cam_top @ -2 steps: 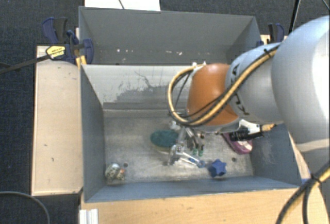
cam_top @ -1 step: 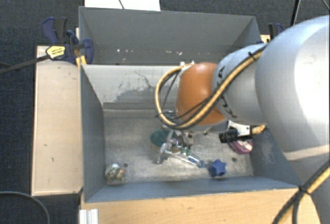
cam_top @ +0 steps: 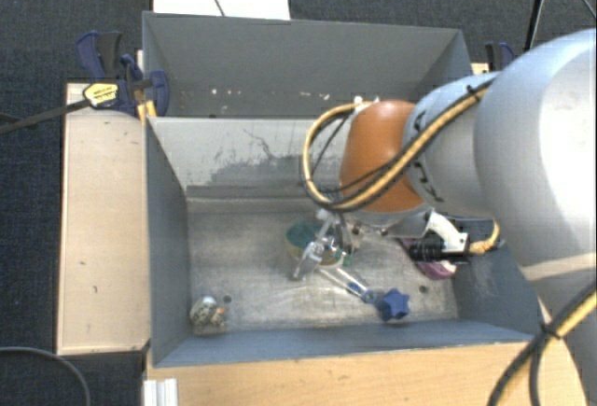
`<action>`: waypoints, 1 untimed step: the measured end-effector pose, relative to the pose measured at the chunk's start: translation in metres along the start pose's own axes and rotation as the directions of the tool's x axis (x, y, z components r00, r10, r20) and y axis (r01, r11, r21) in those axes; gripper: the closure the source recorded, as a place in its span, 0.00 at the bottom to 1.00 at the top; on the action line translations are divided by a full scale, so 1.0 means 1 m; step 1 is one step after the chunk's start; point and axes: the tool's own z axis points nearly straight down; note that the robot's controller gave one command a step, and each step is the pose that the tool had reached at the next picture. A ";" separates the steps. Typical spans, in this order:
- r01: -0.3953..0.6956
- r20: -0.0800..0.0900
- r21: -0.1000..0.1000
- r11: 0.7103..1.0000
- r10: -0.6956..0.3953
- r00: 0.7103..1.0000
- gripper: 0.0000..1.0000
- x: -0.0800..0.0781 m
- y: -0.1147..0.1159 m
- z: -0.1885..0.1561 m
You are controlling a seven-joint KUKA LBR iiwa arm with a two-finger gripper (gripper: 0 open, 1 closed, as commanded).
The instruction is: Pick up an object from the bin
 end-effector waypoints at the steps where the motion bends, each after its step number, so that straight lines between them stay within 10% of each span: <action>1: 0.005 -0.002 0.004 1.000 -0.005 1.000 0.00 -0.001 0.002 -0.002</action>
Offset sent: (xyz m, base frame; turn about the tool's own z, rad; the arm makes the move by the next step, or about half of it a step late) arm 0.0000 0.0000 0.0000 0.0000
